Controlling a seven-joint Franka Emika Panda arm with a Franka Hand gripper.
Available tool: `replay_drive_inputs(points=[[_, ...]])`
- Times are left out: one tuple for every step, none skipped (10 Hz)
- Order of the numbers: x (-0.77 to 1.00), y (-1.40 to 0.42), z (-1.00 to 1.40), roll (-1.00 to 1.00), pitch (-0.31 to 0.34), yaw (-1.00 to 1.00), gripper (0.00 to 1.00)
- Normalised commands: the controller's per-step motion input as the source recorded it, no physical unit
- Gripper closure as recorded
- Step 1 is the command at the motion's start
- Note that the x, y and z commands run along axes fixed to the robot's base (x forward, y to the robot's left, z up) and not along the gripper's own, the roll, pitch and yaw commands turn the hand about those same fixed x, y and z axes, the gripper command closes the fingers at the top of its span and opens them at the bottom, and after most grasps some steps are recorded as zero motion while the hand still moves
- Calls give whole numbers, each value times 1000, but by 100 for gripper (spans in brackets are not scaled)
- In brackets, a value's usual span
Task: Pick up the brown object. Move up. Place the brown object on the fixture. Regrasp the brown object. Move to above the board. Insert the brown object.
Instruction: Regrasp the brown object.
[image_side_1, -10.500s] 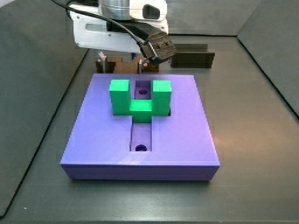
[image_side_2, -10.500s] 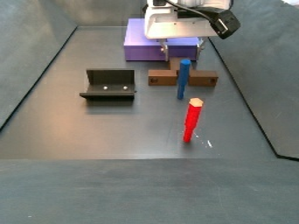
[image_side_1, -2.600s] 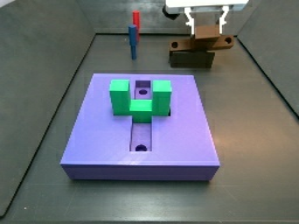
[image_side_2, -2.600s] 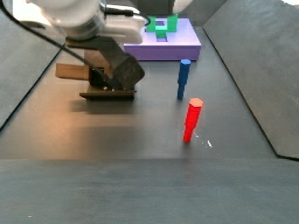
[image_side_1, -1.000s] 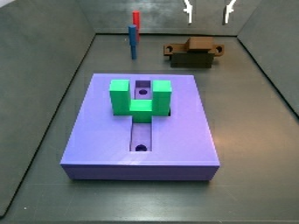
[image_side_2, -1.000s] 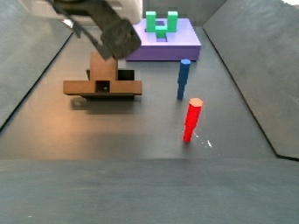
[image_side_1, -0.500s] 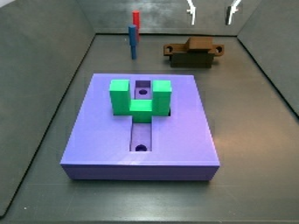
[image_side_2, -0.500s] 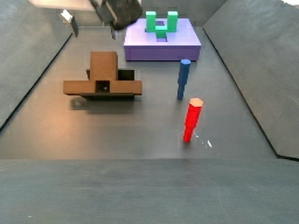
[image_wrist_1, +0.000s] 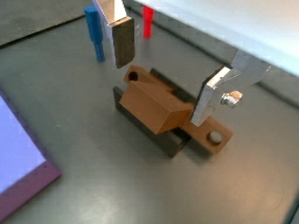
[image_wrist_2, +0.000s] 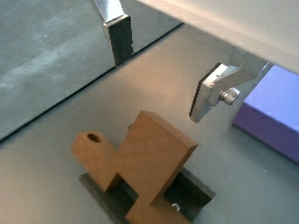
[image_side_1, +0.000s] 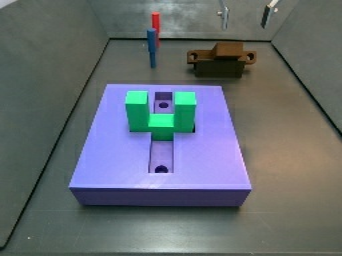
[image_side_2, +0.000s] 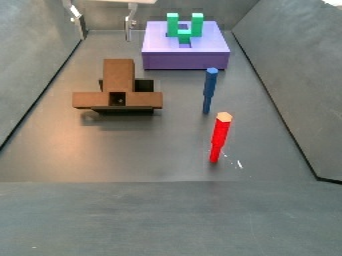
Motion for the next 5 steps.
replay_drive_inputs(points=[[0,-157,40,1000,-103,186,0],[0,-157,40,1000,-100,183,0],[0,-154,37,1000,-100,183,0],[0,-154,37,1000,-109,183,0],[0,-177,49,1000,-131,140,0]])
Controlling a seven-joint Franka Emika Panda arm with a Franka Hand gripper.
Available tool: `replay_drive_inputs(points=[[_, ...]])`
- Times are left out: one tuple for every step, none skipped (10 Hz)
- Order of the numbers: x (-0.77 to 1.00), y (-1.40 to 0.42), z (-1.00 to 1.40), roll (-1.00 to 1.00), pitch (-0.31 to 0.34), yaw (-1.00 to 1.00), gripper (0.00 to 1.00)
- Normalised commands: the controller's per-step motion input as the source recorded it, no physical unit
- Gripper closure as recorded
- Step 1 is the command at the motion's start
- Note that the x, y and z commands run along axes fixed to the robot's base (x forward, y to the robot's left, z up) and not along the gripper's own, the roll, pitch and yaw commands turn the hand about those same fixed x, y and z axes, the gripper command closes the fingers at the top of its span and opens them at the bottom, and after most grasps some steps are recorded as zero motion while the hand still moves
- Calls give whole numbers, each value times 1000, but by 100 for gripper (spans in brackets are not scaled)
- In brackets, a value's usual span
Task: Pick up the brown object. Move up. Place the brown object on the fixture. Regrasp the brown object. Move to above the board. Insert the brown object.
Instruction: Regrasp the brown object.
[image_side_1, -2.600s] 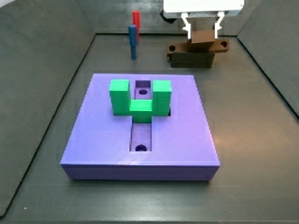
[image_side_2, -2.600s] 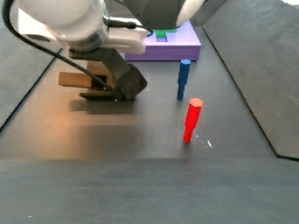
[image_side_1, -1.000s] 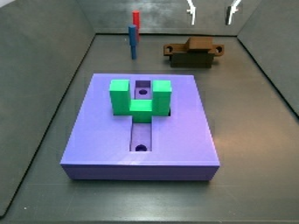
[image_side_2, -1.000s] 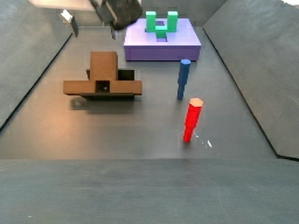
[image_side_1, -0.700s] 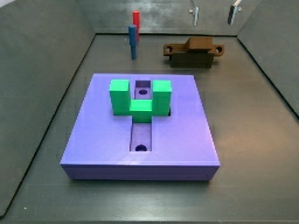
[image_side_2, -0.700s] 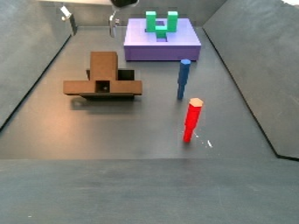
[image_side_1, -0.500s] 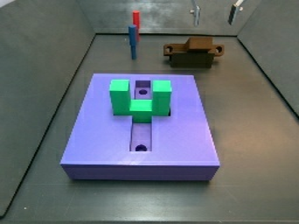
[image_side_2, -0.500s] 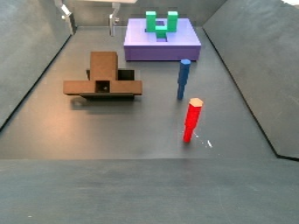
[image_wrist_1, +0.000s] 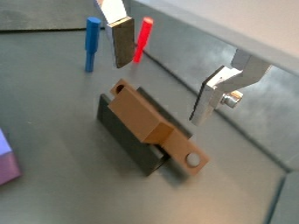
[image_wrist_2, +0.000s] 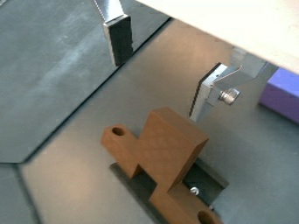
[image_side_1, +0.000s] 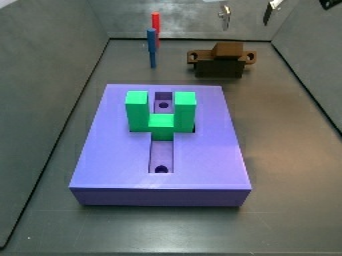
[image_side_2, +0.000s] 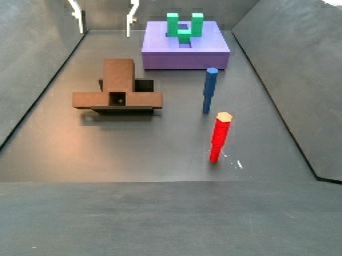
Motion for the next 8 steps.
replay_drive_inputs(points=[[0,-186,51,1000,-131,97,0],[0,-140,49,1000,-134,77,0],[9,-17,0,1000,-131,77,0],[0,26,-120,1000,-137,103,0],[0,123,-280,946,-143,146,0],[9,151,-317,789,-137,169,0],[0,46,-311,586,-111,174,0],[0,0,-186,57,-9,94,0]])
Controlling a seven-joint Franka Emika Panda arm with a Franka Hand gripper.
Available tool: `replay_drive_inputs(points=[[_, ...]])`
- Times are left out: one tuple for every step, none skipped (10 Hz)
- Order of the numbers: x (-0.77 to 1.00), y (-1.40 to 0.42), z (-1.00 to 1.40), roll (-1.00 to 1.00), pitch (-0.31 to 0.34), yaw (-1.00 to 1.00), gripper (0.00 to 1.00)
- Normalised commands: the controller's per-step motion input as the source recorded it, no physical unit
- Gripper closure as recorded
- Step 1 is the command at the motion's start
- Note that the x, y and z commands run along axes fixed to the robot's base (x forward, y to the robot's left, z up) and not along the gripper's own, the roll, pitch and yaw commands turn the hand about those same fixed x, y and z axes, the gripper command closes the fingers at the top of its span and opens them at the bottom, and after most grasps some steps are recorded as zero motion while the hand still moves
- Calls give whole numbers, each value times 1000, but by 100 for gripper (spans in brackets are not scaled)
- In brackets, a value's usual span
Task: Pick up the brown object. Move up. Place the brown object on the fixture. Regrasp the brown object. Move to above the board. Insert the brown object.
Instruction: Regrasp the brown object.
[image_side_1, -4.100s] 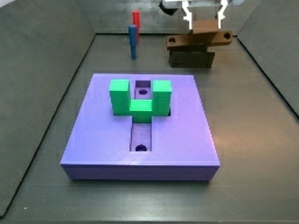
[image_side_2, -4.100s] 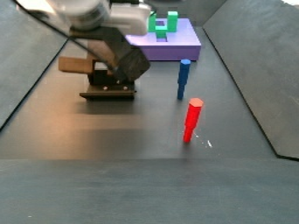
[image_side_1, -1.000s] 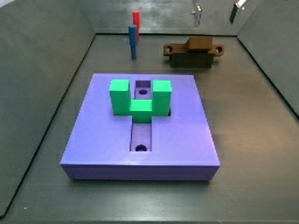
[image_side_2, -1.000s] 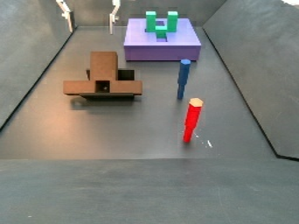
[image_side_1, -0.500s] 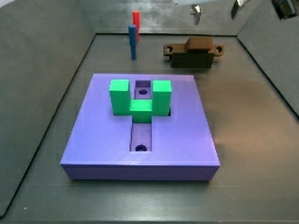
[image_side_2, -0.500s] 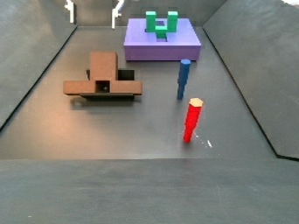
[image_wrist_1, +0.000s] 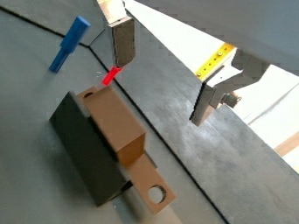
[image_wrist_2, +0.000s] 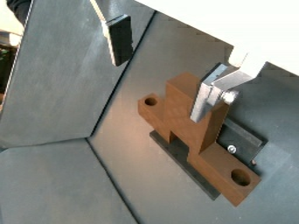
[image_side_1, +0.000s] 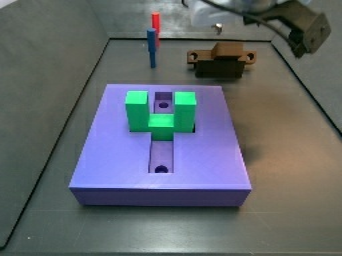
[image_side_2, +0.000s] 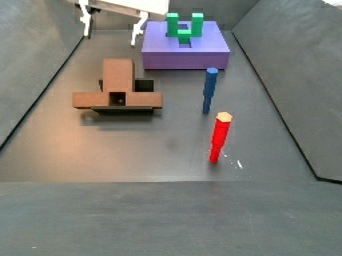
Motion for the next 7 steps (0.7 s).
replay_drive_inputs(points=[[26,0,0,0,0,11,0],[3,9,-174,-29,0,0,0],[54,0,-246,46,163,0,0],[191,0,-223,149,394,0,0],[274,-6,-251,129,517,14,0],[343,-51,-254,134,560,26,0],[283,-54,-303,123,549,23,0]])
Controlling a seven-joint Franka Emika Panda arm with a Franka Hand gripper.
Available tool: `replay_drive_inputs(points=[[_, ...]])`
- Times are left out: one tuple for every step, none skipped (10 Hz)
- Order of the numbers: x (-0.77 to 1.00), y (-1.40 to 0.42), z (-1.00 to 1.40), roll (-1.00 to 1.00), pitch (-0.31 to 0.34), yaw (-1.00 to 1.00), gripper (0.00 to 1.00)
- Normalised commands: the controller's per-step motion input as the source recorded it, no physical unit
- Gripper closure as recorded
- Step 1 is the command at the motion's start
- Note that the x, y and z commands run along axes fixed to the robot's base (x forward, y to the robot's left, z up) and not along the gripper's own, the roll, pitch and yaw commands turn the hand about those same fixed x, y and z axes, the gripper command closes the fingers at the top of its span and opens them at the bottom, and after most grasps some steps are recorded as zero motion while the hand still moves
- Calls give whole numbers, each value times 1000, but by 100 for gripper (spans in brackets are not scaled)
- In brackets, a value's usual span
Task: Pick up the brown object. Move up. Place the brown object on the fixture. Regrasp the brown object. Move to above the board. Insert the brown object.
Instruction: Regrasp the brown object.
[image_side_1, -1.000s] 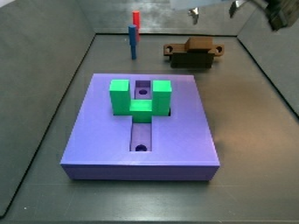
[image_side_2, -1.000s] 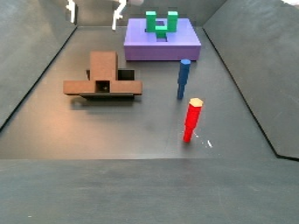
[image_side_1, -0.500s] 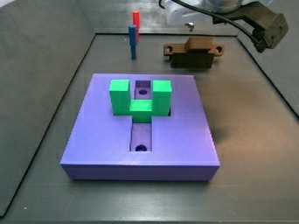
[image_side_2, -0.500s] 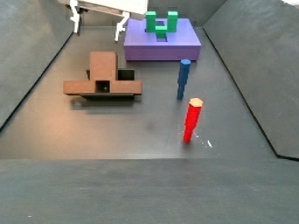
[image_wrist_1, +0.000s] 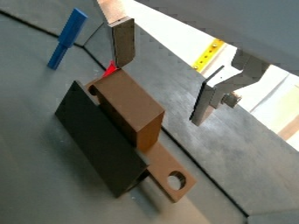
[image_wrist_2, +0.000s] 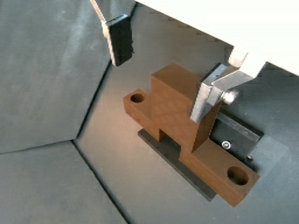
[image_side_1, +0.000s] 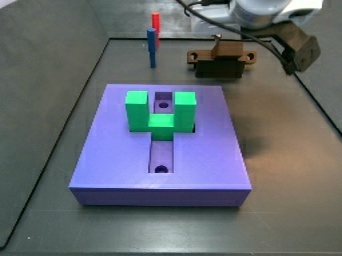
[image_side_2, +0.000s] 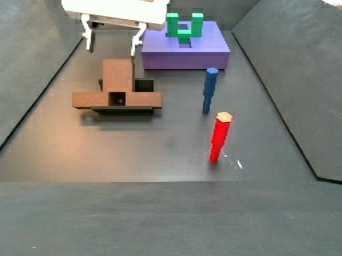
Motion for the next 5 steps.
replay_drive_inputs(points=[[66,-37,-283,40,423,20,0],[-20,0,-169,0,191,0,0],[26,0,-174,-94,177,6,0],[31,0,-254,-177,166,14,0],[-80,74,-300,-169,26,60,0]])
